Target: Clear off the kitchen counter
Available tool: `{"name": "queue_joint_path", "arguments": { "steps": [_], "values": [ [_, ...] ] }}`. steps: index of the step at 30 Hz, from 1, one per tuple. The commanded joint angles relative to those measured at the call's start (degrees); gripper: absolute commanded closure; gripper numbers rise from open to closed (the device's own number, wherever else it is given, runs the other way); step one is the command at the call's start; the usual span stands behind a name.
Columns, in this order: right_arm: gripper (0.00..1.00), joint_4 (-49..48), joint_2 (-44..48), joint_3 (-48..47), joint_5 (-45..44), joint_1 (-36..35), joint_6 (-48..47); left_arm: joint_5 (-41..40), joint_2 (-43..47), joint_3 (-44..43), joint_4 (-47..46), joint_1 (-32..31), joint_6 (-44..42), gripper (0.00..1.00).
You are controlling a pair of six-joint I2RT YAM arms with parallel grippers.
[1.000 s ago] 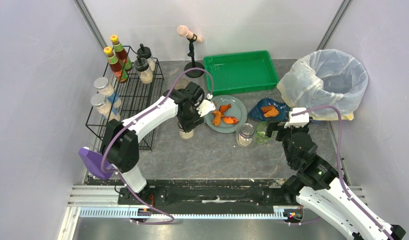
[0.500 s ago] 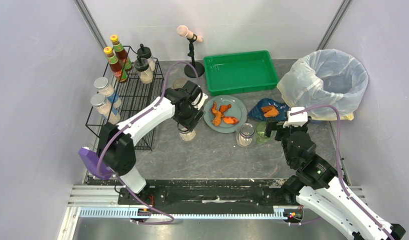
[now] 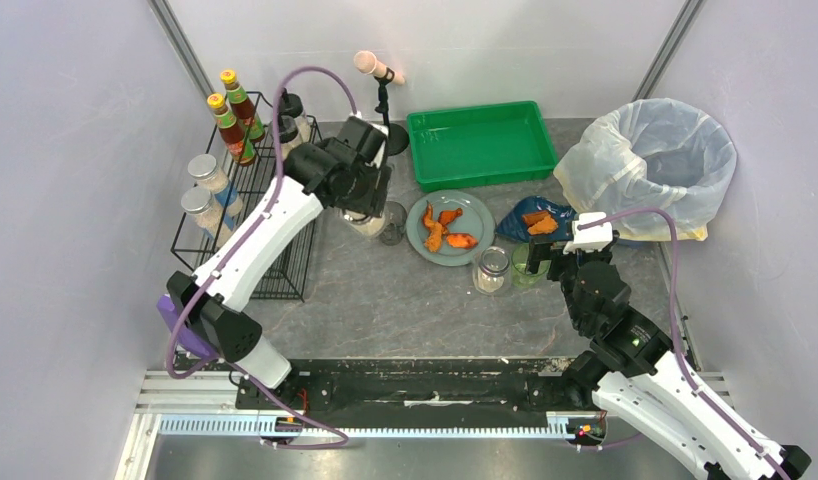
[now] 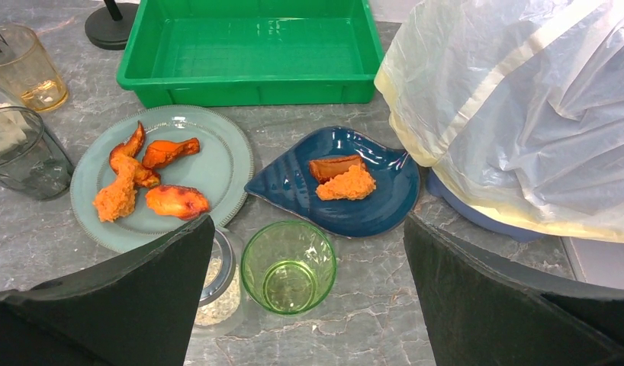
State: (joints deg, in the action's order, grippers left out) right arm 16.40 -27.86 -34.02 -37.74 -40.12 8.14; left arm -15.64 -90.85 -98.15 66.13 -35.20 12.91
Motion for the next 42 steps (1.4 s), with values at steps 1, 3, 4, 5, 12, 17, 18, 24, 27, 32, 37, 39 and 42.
{"name": "queue_joint_path", "arguments": {
  "steps": [1,3,4,5,12,17,18,24,27,32,37,39,42],
  "values": [
    [0.02,-2.32,0.28,-1.66,0.27,0.15,-0.03,-3.73,-0.47,-10.97,7.34,2.05,3.87,0.98],
    [0.02,-2.34,0.43,-1.66,0.08,0.12,0.03,-4.63,-1.18,-14.14,8.91,3.77,3.36,0.98],
    [0.02,-2.29,0.50,-1.74,0.11,0.14,0.04,-4.82,-1.46,-15.79,9.34,4.95,3.13,0.98],
    [0.02,-2.30,0.60,-1.75,0.10,0.13,0.07,-5.20,-1.80,-17.09,9.88,6.24,2.81,0.98],
    [0.02,-1.84,0.36,-2.53,-0.52,0.21,-0.52,-7.90,-2.15,-22.54,8.87,15.84,0.83,0.98],
    [0.02,-1.84,-0.35,-2.94,-0.67,0.13,-0.89,-6.61,-4.22,-23.02,6.02,21.65,-0.92,0.98],
    [0.02,-1.89,-0.53,-3.02,-0.82,0.13,-0.89,-6.34,-5.00,-23.33,5.71,22.80,-1.25,0.98],
    [0.02,-1.71,-1.05,-3.31,-1.32,0.13,-1.19,-4.05,-9.86,-24.95,3.83,28.23,-3.08,0.98],
    [0.02,-1.52,-1.37,-3.51,-1.54,0.13,-1.28,-2.86,-12.72,-26.38,3.70,30.21,-3.89,0.98],
    [0.02,-1.43,-2.33,-3.77,-1.93,0.14,-1.38,-1.38,-16.38,-28.06,4.16,31.64,-4.51,0.93],
    [0.02,-1.57,-3.46,-3.86,-2.25,0.14,-1.50,0.23,-19.09,-28.60,3.50,32.87,-4.28,0.82],
    [0.02,-1.55,-3.82,-3.99,-2.19,0.13,-1.45,0.26,-20.31,-29.42,3.06,33.10,-4.78,0.76],
    [0.02,-1.80,-4.09,-3.95,-2.31,0.18,-1.32,1.83,-21.74,-30.52,2.52,33.36,-5.82,0.71]
  ]
}}
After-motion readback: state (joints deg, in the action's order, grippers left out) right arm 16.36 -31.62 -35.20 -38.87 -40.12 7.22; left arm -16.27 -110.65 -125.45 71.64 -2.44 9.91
